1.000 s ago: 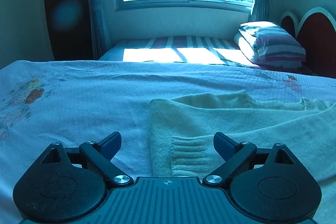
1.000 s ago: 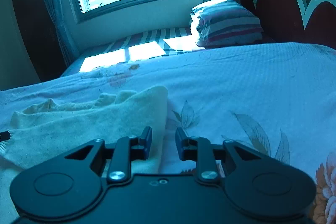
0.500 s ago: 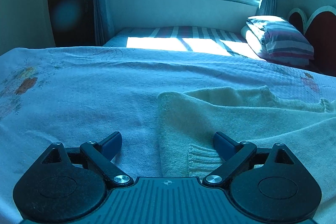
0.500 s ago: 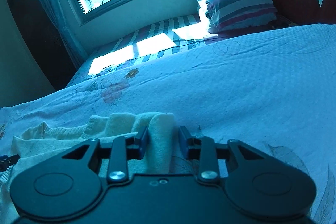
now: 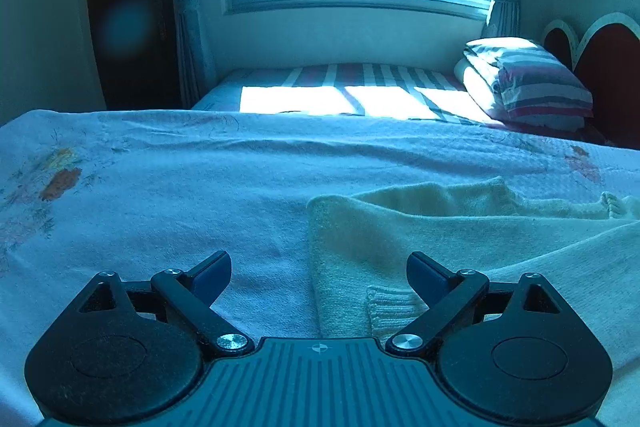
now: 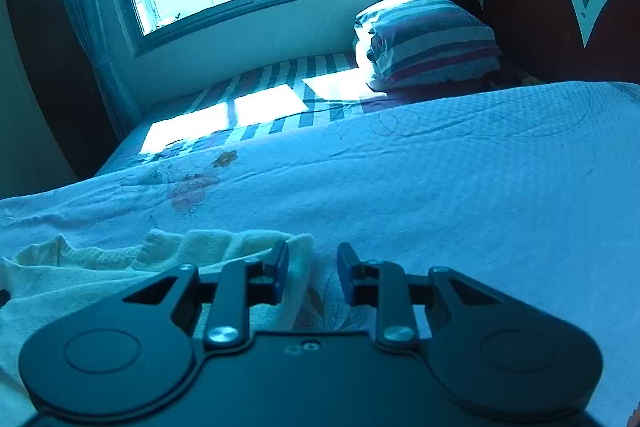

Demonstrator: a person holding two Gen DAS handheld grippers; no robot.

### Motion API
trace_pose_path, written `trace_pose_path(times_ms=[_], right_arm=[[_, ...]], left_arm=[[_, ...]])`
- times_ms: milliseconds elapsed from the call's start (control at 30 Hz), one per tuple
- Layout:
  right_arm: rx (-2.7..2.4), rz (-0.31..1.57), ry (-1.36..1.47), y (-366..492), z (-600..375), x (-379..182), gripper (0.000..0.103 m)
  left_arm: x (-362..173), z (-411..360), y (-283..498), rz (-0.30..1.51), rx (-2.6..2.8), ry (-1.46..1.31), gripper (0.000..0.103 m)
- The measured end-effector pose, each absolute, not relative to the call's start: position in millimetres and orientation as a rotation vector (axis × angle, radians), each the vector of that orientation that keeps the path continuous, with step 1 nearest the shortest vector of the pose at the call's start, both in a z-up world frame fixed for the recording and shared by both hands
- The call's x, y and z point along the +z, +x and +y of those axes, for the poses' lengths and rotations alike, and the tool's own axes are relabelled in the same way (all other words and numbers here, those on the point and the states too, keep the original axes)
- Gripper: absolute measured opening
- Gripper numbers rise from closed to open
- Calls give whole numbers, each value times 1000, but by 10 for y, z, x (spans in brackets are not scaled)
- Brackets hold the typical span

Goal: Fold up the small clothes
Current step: 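Fold the side edge over toward the sweater center with the right tool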

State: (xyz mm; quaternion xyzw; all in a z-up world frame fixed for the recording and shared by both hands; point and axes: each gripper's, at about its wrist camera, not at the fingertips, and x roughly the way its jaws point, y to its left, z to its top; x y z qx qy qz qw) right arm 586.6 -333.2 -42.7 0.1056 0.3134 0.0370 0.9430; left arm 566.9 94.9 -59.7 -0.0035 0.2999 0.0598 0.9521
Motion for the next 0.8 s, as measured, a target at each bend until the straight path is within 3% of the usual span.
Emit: trace_pose_path(times_ms=[267,800], right_arm=[[136,720,121,5567,-3152,-534,19],[128,760,203,5161,-3130,-529,23]], left_arm=[[-786,883,5533,661,80,9,94],[-706,897,5317,687,128,10,99]])
